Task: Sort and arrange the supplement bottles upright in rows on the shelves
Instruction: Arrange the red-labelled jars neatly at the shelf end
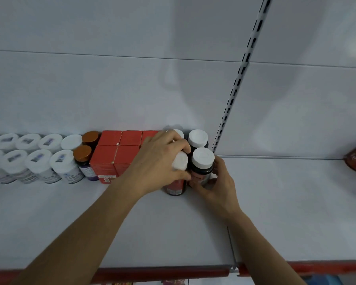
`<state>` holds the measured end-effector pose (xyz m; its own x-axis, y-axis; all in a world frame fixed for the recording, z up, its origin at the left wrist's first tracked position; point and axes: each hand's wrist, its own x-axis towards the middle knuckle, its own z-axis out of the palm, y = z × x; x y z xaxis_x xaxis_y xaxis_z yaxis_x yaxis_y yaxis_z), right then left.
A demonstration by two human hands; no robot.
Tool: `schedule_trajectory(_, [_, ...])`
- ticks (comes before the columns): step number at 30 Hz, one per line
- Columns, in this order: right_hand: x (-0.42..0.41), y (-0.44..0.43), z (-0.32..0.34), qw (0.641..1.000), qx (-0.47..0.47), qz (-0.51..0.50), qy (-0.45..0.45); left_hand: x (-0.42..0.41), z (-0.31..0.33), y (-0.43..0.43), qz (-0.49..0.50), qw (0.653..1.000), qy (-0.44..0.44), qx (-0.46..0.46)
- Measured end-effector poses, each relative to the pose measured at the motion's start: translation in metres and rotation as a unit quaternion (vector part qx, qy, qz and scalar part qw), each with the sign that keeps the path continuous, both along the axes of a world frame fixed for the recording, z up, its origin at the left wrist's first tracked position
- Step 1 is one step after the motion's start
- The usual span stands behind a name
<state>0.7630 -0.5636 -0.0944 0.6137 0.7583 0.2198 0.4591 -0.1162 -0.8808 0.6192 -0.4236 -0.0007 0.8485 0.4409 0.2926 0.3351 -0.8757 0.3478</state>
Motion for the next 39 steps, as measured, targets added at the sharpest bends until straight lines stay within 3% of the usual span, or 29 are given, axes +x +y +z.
schedule_trajectory(4, [0.002, 0.001, -0.005, 1.0, 0.006, -0.008, -0.015, -0.006, 0.004, 0.002, -0.004, 0.997, 0.068, 0.031])
schedule_trajectory(18, [0.008, 0.009, -0.007, 0.999, 0.039, 0.014, -0.032, -0.002, -0.005, 0.001, 0.031, 0.999, 0.024, -0.001])
schedule_trajectory(22, [0.027, -0.002, -0.001, 0.996, -0.046, 0.073, 0.003, -0.002, 0.006, 0.003, 0.034, 0.999, 0.014, 0.001])
schedule_trajectory(26, [0.081, -0.049, 0.024, 0.981, -0.156, 0.108, -0.039, 0.023, 0.028, 0.001, 0.05, 0.998, 0.015, 0.029])
schedule_trajectory(30, [0.146, -0.111, 0.05, 0.969, -0.206, 0.05, -0.131, 0.087, 0.042, -0.025, 0.009, 0.999, 0.027, 0.023])
schedule_trajectory(34, [0.214, -0.172, 0.083, 0.906, -0.297, -0.057, -0.297, 0.175, 0.037, -0.071, -0.075, 0.99, 0.105, 0.064])
schedule_trajectory(39, [0.282, -0.265, 0.112, 0.863, -0.295, -0.216, -0.35, 0.266, 0.012, -0.122, -0.142, 0.964, 0.186, 0.13])
